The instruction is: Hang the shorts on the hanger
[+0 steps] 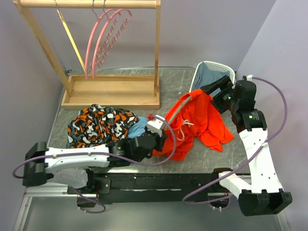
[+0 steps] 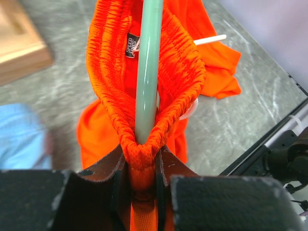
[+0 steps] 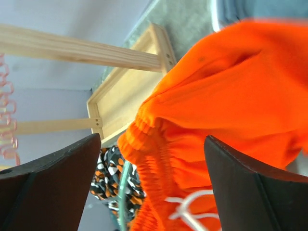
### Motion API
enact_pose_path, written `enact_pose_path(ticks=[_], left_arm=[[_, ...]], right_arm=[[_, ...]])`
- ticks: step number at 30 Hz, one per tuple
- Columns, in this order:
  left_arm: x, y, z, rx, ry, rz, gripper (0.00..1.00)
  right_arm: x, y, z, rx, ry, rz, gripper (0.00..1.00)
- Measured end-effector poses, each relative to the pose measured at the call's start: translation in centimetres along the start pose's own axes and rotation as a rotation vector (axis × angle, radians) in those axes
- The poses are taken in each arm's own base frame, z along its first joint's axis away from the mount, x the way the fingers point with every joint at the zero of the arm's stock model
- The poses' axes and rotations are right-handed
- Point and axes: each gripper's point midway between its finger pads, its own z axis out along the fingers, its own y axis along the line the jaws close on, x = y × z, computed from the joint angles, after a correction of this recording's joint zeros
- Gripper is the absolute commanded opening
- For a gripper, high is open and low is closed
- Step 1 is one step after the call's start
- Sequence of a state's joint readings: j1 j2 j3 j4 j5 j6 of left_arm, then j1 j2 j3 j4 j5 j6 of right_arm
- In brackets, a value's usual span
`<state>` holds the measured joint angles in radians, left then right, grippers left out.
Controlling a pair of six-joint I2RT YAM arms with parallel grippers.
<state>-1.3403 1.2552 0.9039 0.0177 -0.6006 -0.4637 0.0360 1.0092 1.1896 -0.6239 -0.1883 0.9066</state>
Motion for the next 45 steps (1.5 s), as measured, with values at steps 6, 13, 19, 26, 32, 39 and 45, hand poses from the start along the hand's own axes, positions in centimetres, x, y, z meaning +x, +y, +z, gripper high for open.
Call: enact_pose_path(ticks=[6,13,19,26,32,39,45], left_arm=[[-3.4,2.8,-4.0,-0.056,-0.036,0.018,0.01],[-13.0,4.0,-9.5,-0.081,-0.144,0.007,0.01],[-19.4,6.1,-14.2,-0.142,-0.224,-0.039,0.01],[-21.4,9.0,-17.2,-0.236,-0.237,-0.04,0.01],[-21.8,10.7,-17.8,-0.344,-0.232,-0.007,0.01],[-22.9,11.3,-16.0,-0.504,-0.234,0.026,0.01],[-23.4,12.1,-11.9,-0.626,-0.206,0.088,0.01]], right_arm=[[-0.8,2.8,-2.0,-0.07,-0.052,-0.143,0.97],[-1.9,2.1,-1.6,-0.015,-0.11,-0.187,0.97],[-0.7,1.8,0.2,0.021,-0.079,-0.216,0.97],[0.9,1.8,1.7,0.042,-0.045,-0.245,0.97],[2.0,1.5,2.3,0.054,-0.031,-0.263,0.97],[3.2,1.6,2.5,0.052,-0.014,-0.289,0.97],[4.2,2.0,2.4,0.042,-0.001,-0.312,0.97]])
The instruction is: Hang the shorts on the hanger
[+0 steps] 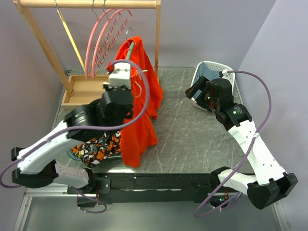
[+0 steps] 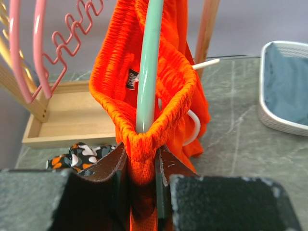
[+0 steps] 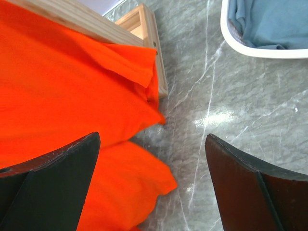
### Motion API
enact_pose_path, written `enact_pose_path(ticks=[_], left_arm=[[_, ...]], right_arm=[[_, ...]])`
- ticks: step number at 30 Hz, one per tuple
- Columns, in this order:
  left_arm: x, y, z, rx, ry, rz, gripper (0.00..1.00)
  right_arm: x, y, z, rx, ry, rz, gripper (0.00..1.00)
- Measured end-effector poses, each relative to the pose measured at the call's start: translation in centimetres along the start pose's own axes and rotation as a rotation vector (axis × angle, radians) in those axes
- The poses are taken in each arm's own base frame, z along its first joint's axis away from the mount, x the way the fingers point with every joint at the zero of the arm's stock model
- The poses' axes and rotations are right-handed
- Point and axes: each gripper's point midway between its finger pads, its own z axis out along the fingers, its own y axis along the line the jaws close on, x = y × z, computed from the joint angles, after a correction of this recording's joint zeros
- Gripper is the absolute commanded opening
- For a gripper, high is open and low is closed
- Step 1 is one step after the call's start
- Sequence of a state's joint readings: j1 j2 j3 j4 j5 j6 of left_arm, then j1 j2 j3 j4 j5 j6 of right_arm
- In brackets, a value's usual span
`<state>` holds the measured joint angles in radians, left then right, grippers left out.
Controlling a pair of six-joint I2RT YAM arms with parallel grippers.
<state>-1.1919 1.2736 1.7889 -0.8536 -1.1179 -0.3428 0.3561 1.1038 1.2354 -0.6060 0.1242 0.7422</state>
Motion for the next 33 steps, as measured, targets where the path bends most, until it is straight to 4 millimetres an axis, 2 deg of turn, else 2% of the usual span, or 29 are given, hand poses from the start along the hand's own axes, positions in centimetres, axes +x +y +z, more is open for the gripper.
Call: enact_pose_path(ticks=[3,7,12,15,25,33], left_arm=[[0.3,-0.7,2.1,-0.026,0.013,0.036,0.01],[-0.6,-0.5,4.3,-0.041,0.002,0.022,0.01],[-4.3,0.1,5.9,-0.052,-0.05,-0.048,0.01],[-5.5,0.2,6.8,-0.049,-0.081,-0.076,0.01],[-6.4,0.8,10.3,-0.041,-0.112,-0.044,0.01],[-7.3,1.0,12.1,-0.021,-0.148,-0.029,0.01]], right_arm=[[0.3,0.3,-0.1,-0.006,0.005,-0.008,0.96],[1.0,0.6,0.1,-0.002,0.021,-0.025,0.97],[2.2,0.9,0.5,0.01,0.052,-0.049,0.96],[2.6,1.1,0.6,0.012,0.06,-0.058,0.97],[2.8,2.5,0.4,-0.004,0.065,-0.082,0.97],[2.9,2.7,0.0,0.0,0.064,-0.091,0.97]])
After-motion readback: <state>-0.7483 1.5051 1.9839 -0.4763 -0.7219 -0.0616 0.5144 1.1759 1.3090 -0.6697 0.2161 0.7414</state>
